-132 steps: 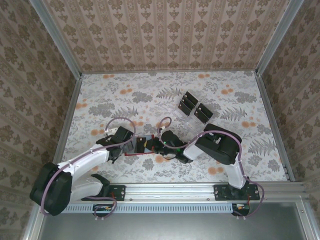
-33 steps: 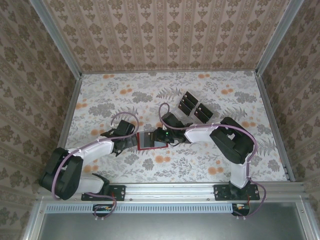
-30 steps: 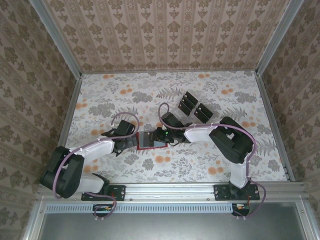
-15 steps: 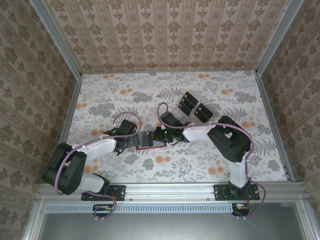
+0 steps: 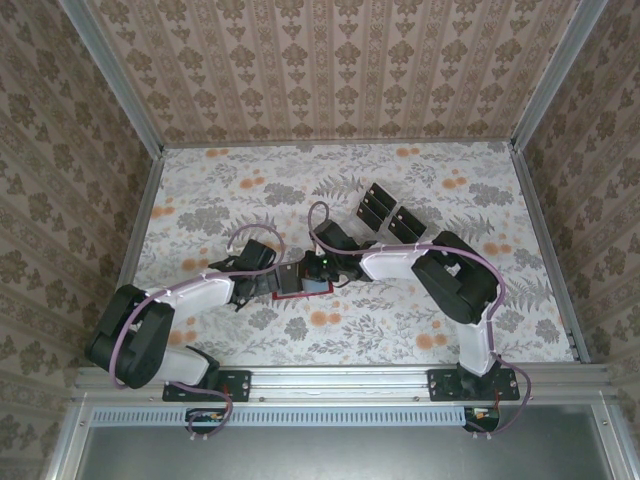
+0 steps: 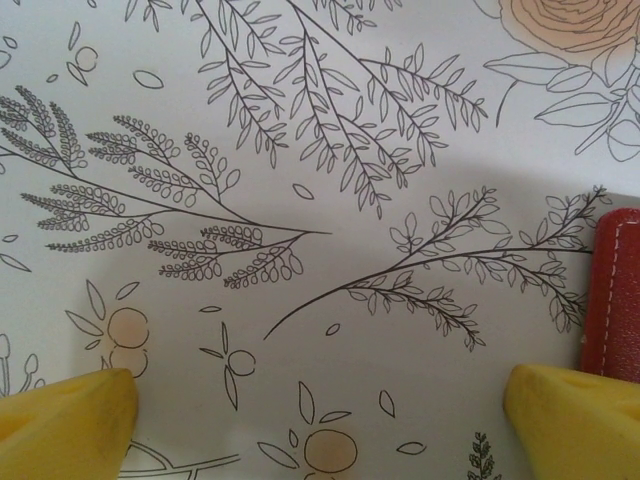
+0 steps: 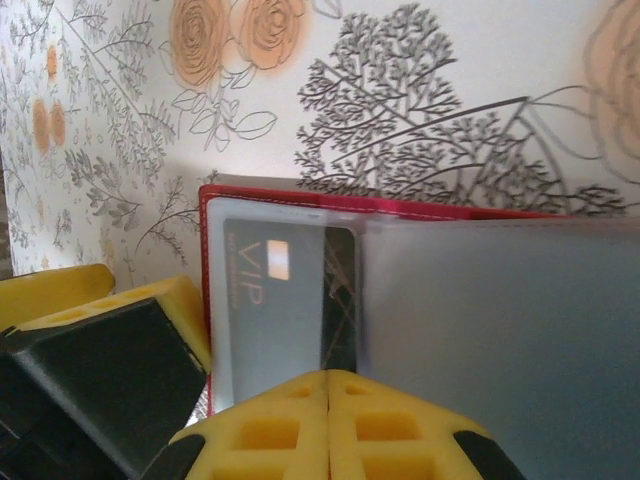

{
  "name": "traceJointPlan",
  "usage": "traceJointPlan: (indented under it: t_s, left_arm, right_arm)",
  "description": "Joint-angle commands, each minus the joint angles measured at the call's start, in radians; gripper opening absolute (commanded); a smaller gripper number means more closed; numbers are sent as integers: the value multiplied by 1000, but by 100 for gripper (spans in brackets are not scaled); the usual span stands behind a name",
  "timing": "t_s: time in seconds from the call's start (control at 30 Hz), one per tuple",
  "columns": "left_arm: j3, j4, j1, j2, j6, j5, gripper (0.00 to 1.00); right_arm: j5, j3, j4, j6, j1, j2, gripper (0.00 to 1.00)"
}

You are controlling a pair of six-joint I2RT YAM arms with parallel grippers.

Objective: Put the credit cards into the card holder
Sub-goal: Insert the credit card into the card slot.

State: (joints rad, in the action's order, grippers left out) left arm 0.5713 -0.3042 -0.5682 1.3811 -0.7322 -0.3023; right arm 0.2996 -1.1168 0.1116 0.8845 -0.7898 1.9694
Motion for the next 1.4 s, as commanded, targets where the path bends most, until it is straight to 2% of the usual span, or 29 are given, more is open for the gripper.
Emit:
traceJointPlan:
  t_s: [0.0,0.3,0.5,0.93,1.17,1.37]
  left_arm:
    - [1,36,-16,29,10,53,100]
    - [-1,17,-18,-6,12,47,100]
    - [1,-20,-18,-75,23,30,100]
    - [-28,-39,-14,-80,15,5,100]
    - [-42,-17,-16,-55,10,14,100]
    - [-56,9,-18,-31,3,22,100]
  right_arm:
    - [21,-36,-38,-15,-16,32,7]
    - [6,-24,-47,-27,-18,-5,8]
    - [-31,-13,-89,-57,-12,-52,24]
    - [-73,11,-122,-71,-6,-52,28]
    - [-56,-3,-122,-73,-8,-30,28]
    - [-42,-24,-132,-80,-14,-17,22]
